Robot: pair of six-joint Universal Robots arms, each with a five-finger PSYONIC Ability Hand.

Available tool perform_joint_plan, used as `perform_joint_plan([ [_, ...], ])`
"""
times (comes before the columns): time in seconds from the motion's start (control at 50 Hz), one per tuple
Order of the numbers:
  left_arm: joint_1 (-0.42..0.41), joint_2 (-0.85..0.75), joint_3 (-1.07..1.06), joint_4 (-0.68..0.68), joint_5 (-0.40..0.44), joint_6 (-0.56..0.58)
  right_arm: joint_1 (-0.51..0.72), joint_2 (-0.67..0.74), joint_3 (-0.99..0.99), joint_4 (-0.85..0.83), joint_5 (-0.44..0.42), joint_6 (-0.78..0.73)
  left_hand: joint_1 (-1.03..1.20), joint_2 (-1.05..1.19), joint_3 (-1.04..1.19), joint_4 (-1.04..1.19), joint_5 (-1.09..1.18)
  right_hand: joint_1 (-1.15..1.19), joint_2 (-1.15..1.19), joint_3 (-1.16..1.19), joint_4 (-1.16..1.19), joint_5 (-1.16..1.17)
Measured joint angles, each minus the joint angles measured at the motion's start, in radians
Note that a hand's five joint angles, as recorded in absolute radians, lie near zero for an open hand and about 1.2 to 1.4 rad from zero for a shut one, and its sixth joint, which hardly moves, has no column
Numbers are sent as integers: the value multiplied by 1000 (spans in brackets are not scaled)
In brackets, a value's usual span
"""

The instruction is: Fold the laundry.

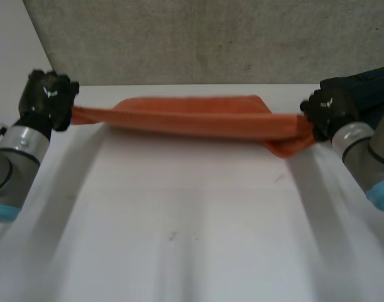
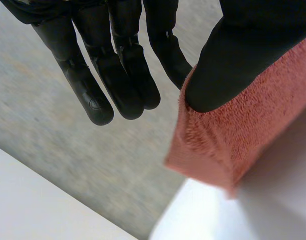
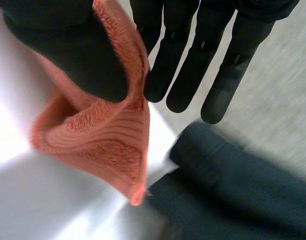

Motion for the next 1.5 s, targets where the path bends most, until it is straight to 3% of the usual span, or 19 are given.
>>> perform_joint_plan([
  [0.04,11,-7,-23,0,10,1,-15,26,4,24,-5,42,0,0,0,0,0,-156,-165,-180,-182,-191],
  [0.1,26,-14,-41,0,17,3,-34,49,2,53,-7,81,0,0,0,0,0,-190,-195,-217,-223,-237],
  [0.18,45,-9,-58,-13,19,4,-66,73,-4,95,-17,112,0,0,0,0,0,92,132,106,100,82],
  [0.36,71,93,-98,-136,19,3,-108,57,14,190,-64,110,0,0,0,0,0,92,146,135,139,122],
  [0.48,82,230,-135,-315,38,6,-139,-50,65,309,-98,80,0,0,0,0,0,92,146,135,140,129],
  [0.62,100,448,-155,-626,77,30,-182,-259,169,594,-118,-141,0,0,0,0,0,92,146,135,140,132],
  [0.7,129,544,-162,-831,88,119,-224,-387,253,750,-119,-334,0,0,0,0,0,92,146,135,140,132],
  [0.78,162,586,-178,-990,93,251,-255,-472,314,812,-123,-455,0,0,0,0,0,92,146,135,140,132],
  [0.86,178,562,-187,-1033,94,332,-263,-495,339,789,-126,-472,0,0,0,0,0,92,146,135,140,132],
  [1.02,154,334,-120,-905,87,371,-203,-331,270,590,-106,-357,0,0,0,0,0,92,146,135,140,136],
  [1.1,92,160,2,-770,75,352,-112,-172,144,475,-49,-272,0,0,0,0,0,92,146,135,140,140],
  [1.22,17,-3,212,-626,24,297,-16,-42,-72,369,55,-228,0,0,0,0,0,92,146,135,140,140],
  [1.36,-63,-89,531,-355,-60,120,57,-31,-347,20,137,-126,0,0,0,0,0,101,146,135,140,140],
  [1.5,-63,5,536,-20,-91,-117,60,-144,-314,-365,138,-21,0,0,0,0,0,101,146,136,140,140],
])
